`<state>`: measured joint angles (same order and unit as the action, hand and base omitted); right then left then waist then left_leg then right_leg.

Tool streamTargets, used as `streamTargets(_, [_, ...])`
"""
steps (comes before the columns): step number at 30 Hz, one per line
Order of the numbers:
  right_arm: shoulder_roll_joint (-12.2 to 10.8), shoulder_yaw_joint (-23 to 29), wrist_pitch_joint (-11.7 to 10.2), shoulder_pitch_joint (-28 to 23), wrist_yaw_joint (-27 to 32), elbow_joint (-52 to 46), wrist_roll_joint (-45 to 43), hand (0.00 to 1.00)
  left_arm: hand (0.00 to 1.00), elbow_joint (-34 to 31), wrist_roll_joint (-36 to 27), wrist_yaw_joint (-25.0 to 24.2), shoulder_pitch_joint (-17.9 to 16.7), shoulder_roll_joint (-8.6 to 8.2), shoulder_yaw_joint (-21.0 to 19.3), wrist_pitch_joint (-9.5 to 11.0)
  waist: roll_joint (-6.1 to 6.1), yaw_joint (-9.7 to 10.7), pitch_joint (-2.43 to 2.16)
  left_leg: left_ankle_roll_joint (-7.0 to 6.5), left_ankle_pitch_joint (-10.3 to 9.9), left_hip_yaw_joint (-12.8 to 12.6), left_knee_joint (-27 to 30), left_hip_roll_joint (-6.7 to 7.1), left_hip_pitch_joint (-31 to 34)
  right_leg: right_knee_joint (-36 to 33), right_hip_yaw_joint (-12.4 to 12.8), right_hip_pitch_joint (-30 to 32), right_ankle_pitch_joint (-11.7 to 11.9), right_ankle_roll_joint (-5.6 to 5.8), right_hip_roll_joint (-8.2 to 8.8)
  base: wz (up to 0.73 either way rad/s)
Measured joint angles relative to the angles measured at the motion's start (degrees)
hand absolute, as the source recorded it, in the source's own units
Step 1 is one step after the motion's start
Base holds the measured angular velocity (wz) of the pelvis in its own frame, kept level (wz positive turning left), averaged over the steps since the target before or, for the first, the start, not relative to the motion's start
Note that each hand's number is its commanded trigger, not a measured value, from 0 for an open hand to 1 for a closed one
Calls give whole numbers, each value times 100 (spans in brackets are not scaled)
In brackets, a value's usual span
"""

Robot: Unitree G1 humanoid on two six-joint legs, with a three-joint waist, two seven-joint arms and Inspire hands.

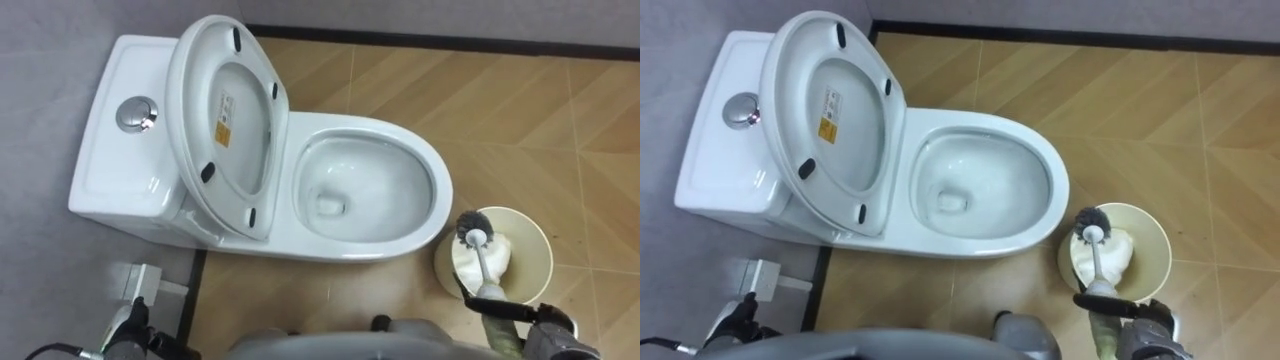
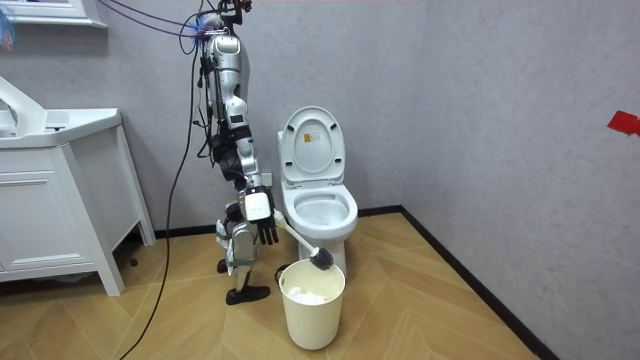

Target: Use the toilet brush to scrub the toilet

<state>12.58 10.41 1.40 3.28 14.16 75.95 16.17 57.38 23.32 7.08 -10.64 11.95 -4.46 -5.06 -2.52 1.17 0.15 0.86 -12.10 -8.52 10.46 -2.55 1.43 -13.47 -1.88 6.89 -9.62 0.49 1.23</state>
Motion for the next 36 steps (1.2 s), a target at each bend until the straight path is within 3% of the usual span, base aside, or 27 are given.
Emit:
streamTargets(9, [21, -3, -3, 1, 1, 26, 197, 0, 0, 6, -19, 1, 14, 0, 3, 23, 10, 0, 4, 0, 0, 69, 6, 1, -8, 84, -39, -84, 4, -1, -5, 4])
streamTargets(16, [86, 1, -7, 17, 28, 136, 953, 0, 0, 9, -135, 1, 11, 2, 16, 38, 8, 18, 3, 0, 0, 60, 2, 5, 2, 125, -40, -93, 2, 1, -5, 0])
streamTargets(22, [67, 732, -15, -1, 159, 165, 2109, 0, 0, 7, -126, 2, 14, 0, -26, 35, -36, 47, -25, 0, 0, 64, -7, 5, -4, 165, -6, -114, 16, 8, -13, -1])
streamTargets(28, [56, 1570, -17, 17, 571, 133, 3580, 0, 0, -1, -128, 2, -35, -5, -218, 21, -30, 193, -19, 0, 0, 83, -19, 2, -29, 171, -46, -202, 15, 8, -17, 4])
streamTargets(36, [46, 1769, -145, -236, 769, -24, 4420, 0, 0, -2, -128, 3, -53, -14, -208, 38, -34, 322, -15, 0, -1, 79, -6, 2, -21, 163, -46, -197, 14, 9, -19, 0])
